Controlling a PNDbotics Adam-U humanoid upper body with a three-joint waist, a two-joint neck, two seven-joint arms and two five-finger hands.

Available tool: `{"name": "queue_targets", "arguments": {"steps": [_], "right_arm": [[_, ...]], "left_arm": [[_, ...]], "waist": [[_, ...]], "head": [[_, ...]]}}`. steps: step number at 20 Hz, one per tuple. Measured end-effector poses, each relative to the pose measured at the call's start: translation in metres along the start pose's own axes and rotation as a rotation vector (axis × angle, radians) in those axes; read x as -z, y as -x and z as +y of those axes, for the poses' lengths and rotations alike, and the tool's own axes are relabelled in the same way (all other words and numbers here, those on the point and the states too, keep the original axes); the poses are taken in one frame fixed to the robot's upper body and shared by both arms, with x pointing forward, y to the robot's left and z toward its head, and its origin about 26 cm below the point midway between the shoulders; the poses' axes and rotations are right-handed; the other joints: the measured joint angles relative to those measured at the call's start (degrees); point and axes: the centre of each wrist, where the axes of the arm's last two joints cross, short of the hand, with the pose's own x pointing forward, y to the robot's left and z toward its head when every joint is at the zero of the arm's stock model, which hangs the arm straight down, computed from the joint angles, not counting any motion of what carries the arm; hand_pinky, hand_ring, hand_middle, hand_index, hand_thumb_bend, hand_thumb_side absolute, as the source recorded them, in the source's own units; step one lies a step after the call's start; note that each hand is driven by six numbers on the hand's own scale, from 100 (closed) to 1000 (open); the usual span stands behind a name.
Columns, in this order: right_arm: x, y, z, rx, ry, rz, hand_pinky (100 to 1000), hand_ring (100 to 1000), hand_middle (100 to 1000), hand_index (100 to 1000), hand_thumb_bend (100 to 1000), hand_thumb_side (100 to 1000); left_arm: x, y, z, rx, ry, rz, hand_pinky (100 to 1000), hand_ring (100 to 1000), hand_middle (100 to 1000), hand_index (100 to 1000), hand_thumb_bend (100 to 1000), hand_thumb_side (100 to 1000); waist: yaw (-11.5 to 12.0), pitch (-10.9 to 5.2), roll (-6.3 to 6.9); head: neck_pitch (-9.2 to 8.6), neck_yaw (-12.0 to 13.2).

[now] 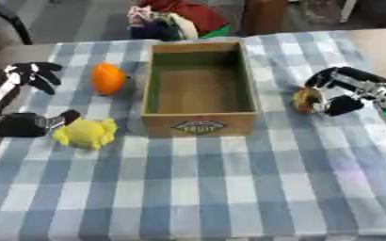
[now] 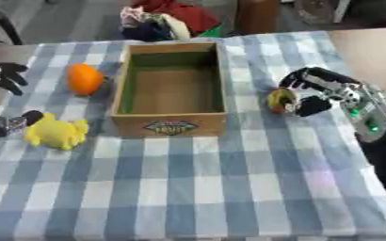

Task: Pick up objects on the table and place them in the box.

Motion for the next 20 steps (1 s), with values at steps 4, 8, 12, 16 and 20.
{"name": "queue_targets", "arguments": {"steps": [4, 8, 12, 16, 20], "right_arm": [[0.0, -0.001, -0.002, -0.033, -0.027, 0.005, 846, 842, 775, 591, 100, 100], [-0.001, -0.002, -0.003, -0.068, -0.024, 0.011, 833, 818, 740, 439, 100, 100], [-0.001, -0.003, -0.005, -0.094, 0.036, 0.012, 806, 783, 686, 358, 100, 100], [-0.002, -0.005, -0.008, -0.099, 0.162, 0.019, 788, 765, 655, 343, 100, 100], [-0.002, -0.016, -0.024, -0.111, 0.287, 0.001, 787, 763, 654, 350, 100, 100]], "left_arm": [[0.0, 0.0, 0.0, 0.0, 0.001, 0.001, 732, 615, 631, 864, 538, 352], [0.0, 0.0, 0.0, 0.0, 0.002, 0.001, 733, 617, 633, 864, 530, 351], [0.0, 0.0, 0.0, 0.0, 0.002, 0.002, 733, 618, 634, 865, 524, 353], [0.0, 0.0, 0.0, -0.001, 0.004, 0.003, 733, 618, 635, 865, 520, 355], [0.0, 0.0, 0.0, -0.001, 0.004, 0.003, 733, 618, 635, 865, 518, 356]], "waist": [[0.13, -0.01, -0.07], [0.16, -0.02, -0.08], [0.18, -0.02, -0.07], [0.19, -0.02, -0.05], [0.2, -0.03, -0.04]], "head": [[0.01, 0.02], [0.01, 0.02], [0.01, 0.02], [0.01, 0.03], [0.01, 0.03]]}}
